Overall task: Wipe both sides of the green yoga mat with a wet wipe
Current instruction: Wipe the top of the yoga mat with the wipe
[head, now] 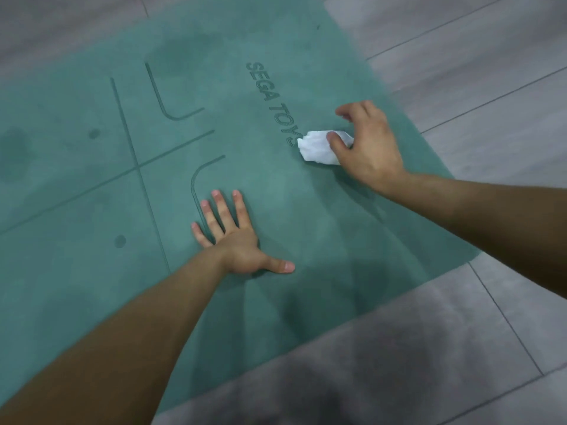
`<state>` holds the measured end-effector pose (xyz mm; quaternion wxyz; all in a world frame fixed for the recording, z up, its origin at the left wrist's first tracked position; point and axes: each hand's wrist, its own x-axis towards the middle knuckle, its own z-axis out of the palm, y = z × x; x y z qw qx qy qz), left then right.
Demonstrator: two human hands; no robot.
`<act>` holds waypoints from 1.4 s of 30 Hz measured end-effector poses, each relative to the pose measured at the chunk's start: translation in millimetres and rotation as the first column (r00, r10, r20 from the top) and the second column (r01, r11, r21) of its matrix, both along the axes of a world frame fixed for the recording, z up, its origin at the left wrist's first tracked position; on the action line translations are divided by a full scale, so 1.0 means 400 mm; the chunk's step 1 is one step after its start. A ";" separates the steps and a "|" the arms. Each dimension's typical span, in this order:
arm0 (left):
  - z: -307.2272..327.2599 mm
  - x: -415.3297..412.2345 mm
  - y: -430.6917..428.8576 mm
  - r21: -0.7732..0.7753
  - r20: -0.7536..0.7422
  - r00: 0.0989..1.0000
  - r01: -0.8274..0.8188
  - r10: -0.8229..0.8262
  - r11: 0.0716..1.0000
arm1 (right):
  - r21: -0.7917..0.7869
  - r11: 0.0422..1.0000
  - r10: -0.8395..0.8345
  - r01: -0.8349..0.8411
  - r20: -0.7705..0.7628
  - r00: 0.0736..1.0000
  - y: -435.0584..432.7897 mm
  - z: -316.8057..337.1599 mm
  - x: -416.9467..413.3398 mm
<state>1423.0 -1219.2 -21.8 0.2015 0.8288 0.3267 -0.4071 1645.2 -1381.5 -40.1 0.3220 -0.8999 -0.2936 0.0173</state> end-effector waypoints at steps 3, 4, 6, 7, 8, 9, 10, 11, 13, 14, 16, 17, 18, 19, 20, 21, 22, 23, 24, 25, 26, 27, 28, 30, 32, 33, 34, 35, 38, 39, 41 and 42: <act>0.002 -0.002 0.000 -0.004 0.002 1.000 0.003 -0.003 1.000 | -0.175 0.947 0.274 -0.270 -0.005 0.962 -0.006 -0.042 0.007; 0.001 -0.002 0.000 -0.004 0.000 1.000 0.002 -0.002 1.000 | -0.264 0.896 0.365 -0.357 -0.022 0.931 -0.008 -0.059 -0.004; -0.001 -0.002 0.000 -0.002 0.001 1.000 -0.001 0.001 1.000 | -0.369 0.839 0.433 -0.400 0.008 0.901 -0.012 -0.084 -0.028; -0.003 -0.002 0.000 0.000 0.004 1.000 -0.001 0.001 1.000 | -0.359 0.854 0.424 -0.376 0.063 0.903 -0.014 -0.083 -0.035; -0.005 -0.003 0.001 0.000 0.007 1.000 -0.001 0.001 1.000 | -0.321 0.882 0.404 -0.346 0.132 0.905 -0.015 -0.073 -0.037; -0.007 -0.003 0.002 0.001 0.009 1.000 -0.001 0.001 1.000 | -0.273 0.905 0.385 -0.327 0.196 0.902 -0.018 -0.060 -0.037; -0.008 -0.003 0.003 0.002 0.009 1.000 -0.002 0.002 1.000 | -0.229 0.917 0.380 -0.327 0.251 0.890 -0.022 -0.050 -0.036; -0.008 -0.002 0.003 0.001 0.009 1.000 -0.002 0.002 1.000 | -0.208 0.912 0.403 -0.354 0.282 0.871 -0.028 -0.048 -0.034; -0.007 0.000 0.003 0.001 0.008 1.000 0.000 0.000 1.000 | -0.269 0.843 0.524 -0.465 0.220 0.823 -0.038 -0.059 -0.043; -0.007 0.001 0.002 0.003 0.007 1.000 -0.001 0.001 1.000 | -0.338 0.788 0.584 -0.514 0.145 0.799 -0.042 -0.073 -0.056; -0.005 0.003 0.001 0.005 0.002 1.000 -0.005 0.005 1.000 | -0.440 0.720 0.617 -0.536 0.053 0.785 -0.047 -0.094 -0.065; -0.004 0.003 0.001 0.006 0.001 1.000 -0.006 0.006 1.000 | -0.463 0.715 0.608 -0.523 0.042 0.793 -0.048 -0.095 -0.060; -0.003 0.003 0.002 0.005 0.000 1.000 -0.006 0.006 1.000 | -0.479 0.714 0.598 -0.512 0.036 0.800 -0.046 -0.092 -0.051; -0.003 0.003 0.003 0.004 -0.002 1.000 -0.006 0.006 1.000 | -0.493 0.708 0.596 -0.505 0.035 0.802 -0.043 -0.086 -0.046; -0.002 0.003 0.003 0.002 -0.003 1.000 -0.005 0.005 1.000 | -0.501 0.704 0.596 -0.503 0.032 0.802 -0.041 -0.080 -0.045; -0.002 0.004 0.004 0.002 -0.004 1.000 -0.003 0.003 1.000 | -0.500 0.705 0.593 -0.503 0.025 0.805 -0.039 -0.079 -0.049; -0.003 0.004 0.004 0.003 -0.005 1.000 -0.003 0.003 1.000 | -0.491 0.712 0.584 -0.501 0.017 0.812 -0.036 -0.078 -0.059; -0.003 0.003 0.004 0.004 -0.006 1.000 -0.004 0.004 1.000 | -0.481 0.722 0.573 -0.498 0.013 0.819 -0.034 -0.078 -0.074; -0.003 0.003 0.004 0.007 -0.004 1.000 -0.003 0.003 1.000 | -0.473 0.729 0.567 -0.495 0.012 0.824 -0.033 -0.078 -0.093; -0.004 0.003 0.004 0.011 -0.002 1.000 -0.003 0.003 1.000 | -0.467 0.730 0.570 -0.499 0.014 0.821 -0.034 -0.076 -0.110; -0.004 0.003 0.003 0.015 -0.001 1.000 -0.003 0.003 1.000 | -0.464 0.724 0.584 -0.511 0.016 0.812 -0.037 -0.073 -0.126; -0.005 0.003 0.002 0.017 -0.001 1.000 -0.003 0.003 1.000 | -0.461 0.714 0.602 -0.527 0.019 0.798 -0.043 -0.071 -0.143; -0.005 0.003 0.002 0.020 0.001 1.000 -0.004 0.004 1.000 | -0.455 0.702 0.624 -0.548 0.021 0.781 -0.050 -0.070 -0.159; -0.005 0.002 0.001 0.024 0.004 1.000 -0.004 0.004 1.000 | -0.445 0.660 0.684 -0.606 0.021 0.729 -0.068 -0.069 -0.182; -0.007 -0.001 0.001 0.019 0.012 1.000 -0.002 0.001 1.000 | -0.470 0.586 0.757 -0.660 0.028 0.652 -0.083 -0.069 -0.166; -0.008 0.000 0.002 0.013 0.018 1.000 -0.002 0.001 1.000 | -0.498 0.562 0.772 -0.660 0.030 0.635 -0.085 -0.064 -0.136; -0.009 0.001 0.003 0.006 0.024 1.000 -0.002 0.002 1.000 | -0.525 0.570 0.755 -0.632 0.031 0.655 -0.084 -0.055 -0.098; -0.009 0.000 0.005 0.002 0.028 1.000 -0.004 0.004 1.000 | -0.545 0.604 0.705 -0.582 0.025 0.709 -0.085 -0.042 -0.057; -0.011 -0.002 0.006 0.004 0.026 1.000 0.007 -0.007 1.000 | -0.590 0.678 0.549 -0.439 0.010 0.836 -0.093 -0.018 0.024; -0.010 -0.002 0.005 0.003 0.023 1.000 0.009 -0.009 1.000 | -0.586 0.680 0.550 -0.441 0.010 0.835 -0.091 -0.022 0.028; -0.008 -0.002 0.003 0.004 0.025 1.000 0.007 -0.007 1.000 | -0.552 0.696 0.544 -0.459 -0.013 0.839 -0.079 -0.031 0.004; -0.008 -0.002 0.002 0.005 0.025 1.000 0.007 -0.007 1.000 | -0.536 0.715 0.515 -0.450 -0.033 0.857 -0.070 -0.035 -0.016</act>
